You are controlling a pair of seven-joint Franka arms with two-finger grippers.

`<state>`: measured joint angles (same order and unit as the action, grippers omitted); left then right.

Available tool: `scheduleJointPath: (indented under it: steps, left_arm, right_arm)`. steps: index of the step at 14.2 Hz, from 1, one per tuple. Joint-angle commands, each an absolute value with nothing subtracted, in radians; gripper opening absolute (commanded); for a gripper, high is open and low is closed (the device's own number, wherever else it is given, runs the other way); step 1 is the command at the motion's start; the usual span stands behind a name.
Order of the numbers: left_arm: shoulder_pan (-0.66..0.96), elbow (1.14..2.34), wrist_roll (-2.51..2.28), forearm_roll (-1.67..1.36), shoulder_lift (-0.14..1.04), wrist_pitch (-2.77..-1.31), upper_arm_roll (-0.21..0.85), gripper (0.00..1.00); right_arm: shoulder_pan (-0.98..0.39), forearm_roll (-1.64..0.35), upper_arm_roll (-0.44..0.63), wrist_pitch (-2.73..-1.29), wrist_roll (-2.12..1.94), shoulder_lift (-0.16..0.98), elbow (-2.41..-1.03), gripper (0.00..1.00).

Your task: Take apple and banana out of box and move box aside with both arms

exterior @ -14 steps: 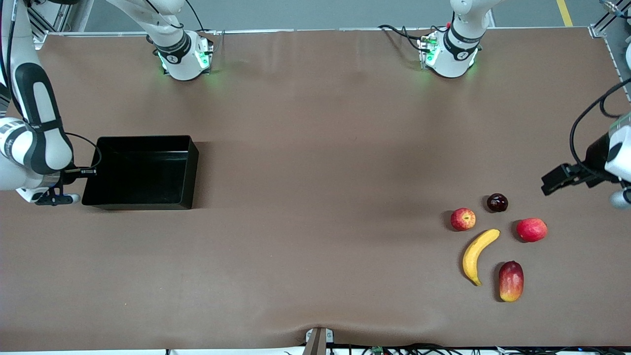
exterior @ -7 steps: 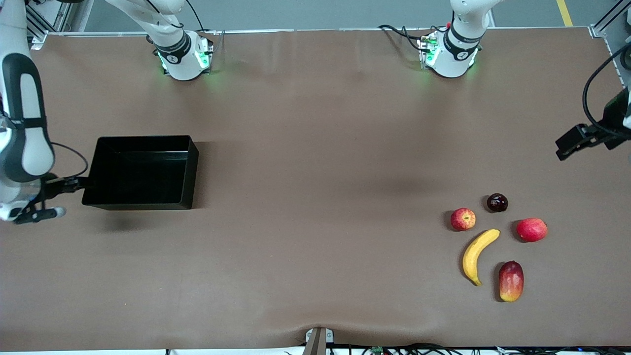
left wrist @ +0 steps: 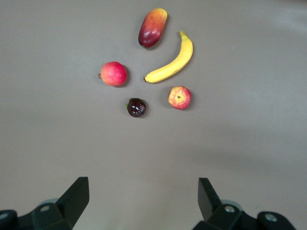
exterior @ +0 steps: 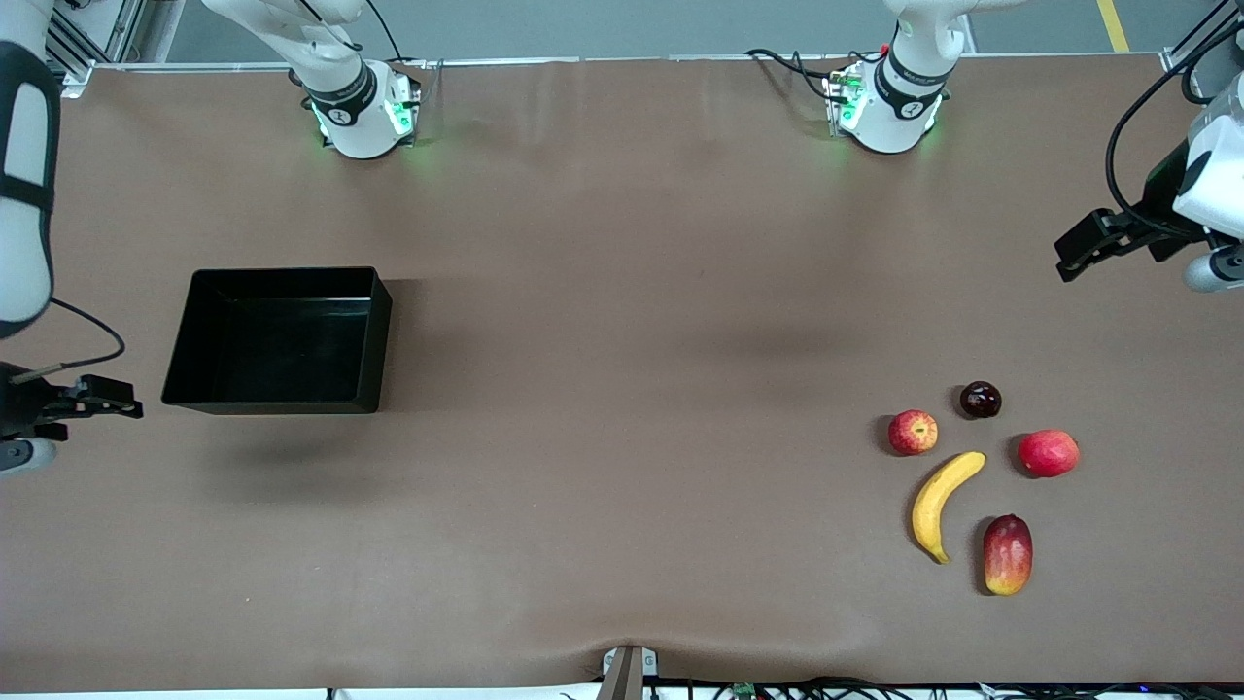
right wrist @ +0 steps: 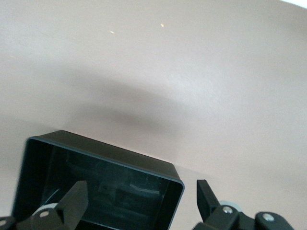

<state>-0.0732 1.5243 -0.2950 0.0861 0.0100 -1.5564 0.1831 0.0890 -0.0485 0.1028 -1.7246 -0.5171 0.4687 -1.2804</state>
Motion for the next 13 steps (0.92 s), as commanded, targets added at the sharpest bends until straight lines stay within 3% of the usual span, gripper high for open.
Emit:
scheduleJointPath:
  steps: [1,7,10,13]
  left_arm:
    - [0.013,1.578,-0.276,0.063,-0.049,-1.563,0.091,1.0]
    - [0.009,1.58,-0.195,0.063,-0.054,-1.545,0.094,1.0]
    - [0.017,1.58,-0.184,0.061,-0.052,-1.543,0.109,1.0]
    - [0.014,1.577,-0.17,0.06,-0.052,-1.526,0.117,1.0]
  right_arm:
    - [0.046,-0.057,0.101,-1.629,-0.519,0.396,-1.259,1.0]
    - [0.014,-0.074,0.107,-1.359,-0.298,0.186,-1.285,1.0]
    - [-0.008,-0.066,0.104,-1.318,-0.16,-0.01,-1.429,1.0]
    - [-0.086,0.056,0.081,-1.331,-0.152,-0.081,-1.496,1.0]
